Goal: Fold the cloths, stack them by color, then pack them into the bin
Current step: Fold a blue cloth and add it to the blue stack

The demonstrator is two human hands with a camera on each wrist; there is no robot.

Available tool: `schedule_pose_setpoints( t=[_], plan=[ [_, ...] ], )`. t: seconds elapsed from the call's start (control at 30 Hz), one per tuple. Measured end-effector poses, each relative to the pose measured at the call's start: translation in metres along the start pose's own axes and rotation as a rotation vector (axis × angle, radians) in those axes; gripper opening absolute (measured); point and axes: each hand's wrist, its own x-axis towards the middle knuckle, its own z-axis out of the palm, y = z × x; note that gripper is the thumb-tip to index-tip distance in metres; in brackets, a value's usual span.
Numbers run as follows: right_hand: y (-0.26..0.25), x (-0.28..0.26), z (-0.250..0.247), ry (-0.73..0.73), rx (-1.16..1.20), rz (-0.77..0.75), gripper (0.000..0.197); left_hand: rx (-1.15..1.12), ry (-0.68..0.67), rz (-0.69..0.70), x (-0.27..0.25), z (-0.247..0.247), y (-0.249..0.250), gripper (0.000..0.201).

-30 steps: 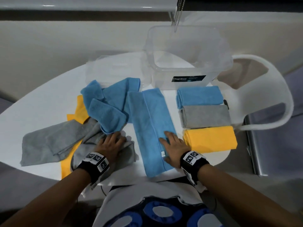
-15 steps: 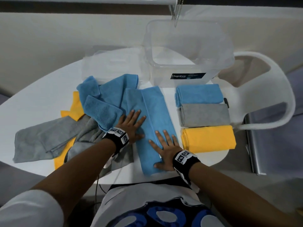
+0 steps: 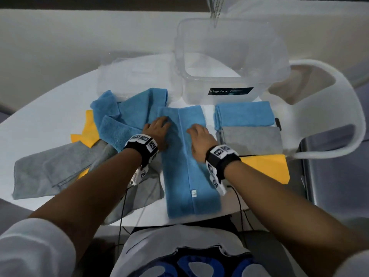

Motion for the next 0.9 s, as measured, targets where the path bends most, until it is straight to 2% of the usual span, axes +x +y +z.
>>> schedule_pose_setpoints(
  t=[0.07,0.2,0.33,0.47,0.53,0.63,0.73,0.83,0.9],
  plan=[
    [0.014,0.024,-0.004,-0.086,-0.074,0.005,0.073,0.033,-0.067,-0.003,0.005,0.000,-0.002,0.109],
    [0.033,0.048,-0.007,-0.264,-0.160,0.057,0.095,0.071,-0.186,-0.031,0.013,-0.002,-0.001,0.132],
    [0.036,0.057,-0.012,-0.297,-0.206,0.112,0.110,0.099,-0.217,-0.030,0.018,-0.004,-0.005,0.142],
    [0.035,0.059,-0.020,-0.338,-0.247,0.153,0.118,0.106,-0.220,-0.005,0.020,-0.013,-0.005,0.141],
    [0.031,0.055,-0.020,-0.306,-0.226,0.131,0.117,0.112,-0.191,0.004,0.013,-0.016,0.001,0.136],
    [0.021,0.029,-0.011,-0.245,-0.209,0.010,0.113,0.091,-0.116,0.036,-0.009,-0.016,0.013,0.114],
    [0.014,-0.012,0.010,-0.280,-0.197,-0.095,0.115,0.053,-0.125,0.094,-0.038,-0.002,0.020,0.096],
    [0.017,-0.036,0.035,-0.387,-0.233,-0.116,0.127,0.086,-0.178,0.116,-0.054,0.020,0.020,0.104],
    [0.021,-0.040,0.046,-0.408,-0.254,-0.105,0.136,0.104,-0.207,0.106,-0.055,0.028,0.018,0.113]
  ],
)
